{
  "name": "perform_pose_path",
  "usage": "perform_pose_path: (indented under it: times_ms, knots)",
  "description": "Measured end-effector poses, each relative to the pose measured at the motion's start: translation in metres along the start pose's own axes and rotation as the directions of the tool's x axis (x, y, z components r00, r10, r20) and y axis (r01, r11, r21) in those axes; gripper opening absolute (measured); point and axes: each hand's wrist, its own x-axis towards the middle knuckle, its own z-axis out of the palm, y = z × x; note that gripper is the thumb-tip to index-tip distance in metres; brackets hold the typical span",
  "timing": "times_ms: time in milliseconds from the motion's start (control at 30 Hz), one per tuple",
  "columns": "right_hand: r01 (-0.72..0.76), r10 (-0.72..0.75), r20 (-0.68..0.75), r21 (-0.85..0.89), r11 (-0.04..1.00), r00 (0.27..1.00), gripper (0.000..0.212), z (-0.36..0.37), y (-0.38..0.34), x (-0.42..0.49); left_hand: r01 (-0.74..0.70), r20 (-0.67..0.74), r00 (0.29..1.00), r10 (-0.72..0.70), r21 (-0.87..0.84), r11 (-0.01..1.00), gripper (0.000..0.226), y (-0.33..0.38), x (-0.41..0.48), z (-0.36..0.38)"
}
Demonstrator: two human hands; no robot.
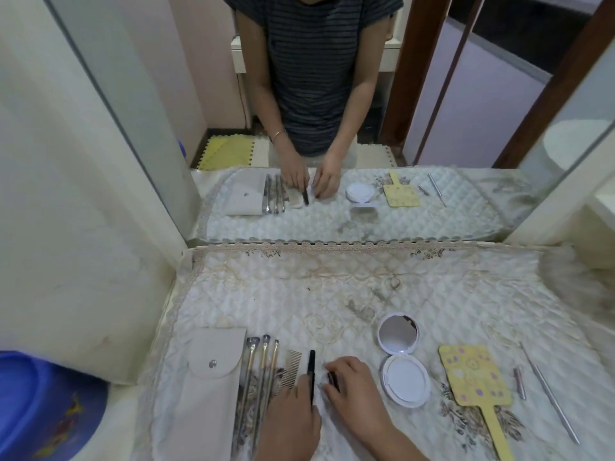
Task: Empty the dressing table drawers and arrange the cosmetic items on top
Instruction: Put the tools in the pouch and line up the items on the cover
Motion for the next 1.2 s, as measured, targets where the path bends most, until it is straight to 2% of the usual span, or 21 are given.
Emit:
perform_pose_path:
  times_ms: [100,167,267,333,367,500,667,833,933,1133,1200]
  knots:
    - [0.046,-0.070,-0.197,-0.123,0.991,0.978,0.029,-0.021,0.015,-0.007,-0.068,-0.113,0.991,0.078,0.094,0.993,0.056,-0.007,0.003,0.002]
    - [-0.039,-0.014,-0.269,-0.192,0.981,0.963,0.040,-0.037,0.033,-0.015,-0.079,-0.165,0.983,0.085,0.045,0.996,0.053,-0.011,0.000,0.003]
    - [-0.249,0.195,-0.247,-0.214,0.945,0.949,0.076,-0.056,0.057,-0.025,-0.115,-0.233,0.966,0.115,0.010,0.993,0.049,-0.018,-0.001,0.014]
    - [-0.308,0.302,-0.073,-0.107,0.945,0.951,0.088,-0.059,0.063,-0.029,-0.140,-0.301,0.942,0.149,0.052,0.989,0.042,-0.027,-0.001,0.019]
    - [-0.295,0.293,-0.028,-0.085,0.952,0.956,0.089,-0.058,0.064,-0.030,-0.145,-0.286,0.945,0.157,0.065,0.987,0.043,-0.031,-0.002,0.020]
    - [-0.263,0.263,-0.043,0.001,0.965,0.964,0.086,-0.048,0.056,-0.031,-0.203,-0.259,0.945,0.198,0.010,0.979,0.053,-0.042,-0.003,0.023]
    - [-0.159,0.165,0.086,-0.074,0.984,0.982,0.086,-0.028,0.030,-0.026,-0.181,-0.248,0.955,0.161,-0.058,0.982,0.049,-0.034,-0.004,0.025]
    - [-0.156,0.159,0.018,-0.105,0.982,0.987,0.101,-0.008,0.019,-0.022,-0.107,-0.259,0.962,0.087,-0.064,0.992,0.053,-0.028,-0.003,0.030]
    - [-0.159,0.164,0.026,-0.124,0.979,0.986,0.110,-0.003,0.015,-0.021,-0.074,-0.273,0.960,0.063,-0.033,0.997,0.053,-0.031,-0.005,0.032]
    - [-0.175,0.178,0.016,-0.099,0.980,0.984,0.108,-0.006,0.007,-0.026,-0.160,-0.301,0.941,0.154,0.004,0.987,0.051,-0.036,-0.006,0.037]
    - [-0.152,0.154,0.006,-0.107,0.982,0.988,0.100,-0.014,0.009,-0.029,-0.185,-0.337,0.923,0.187,0.038,0.982,0.051,-0.035,-0.005,0.034]
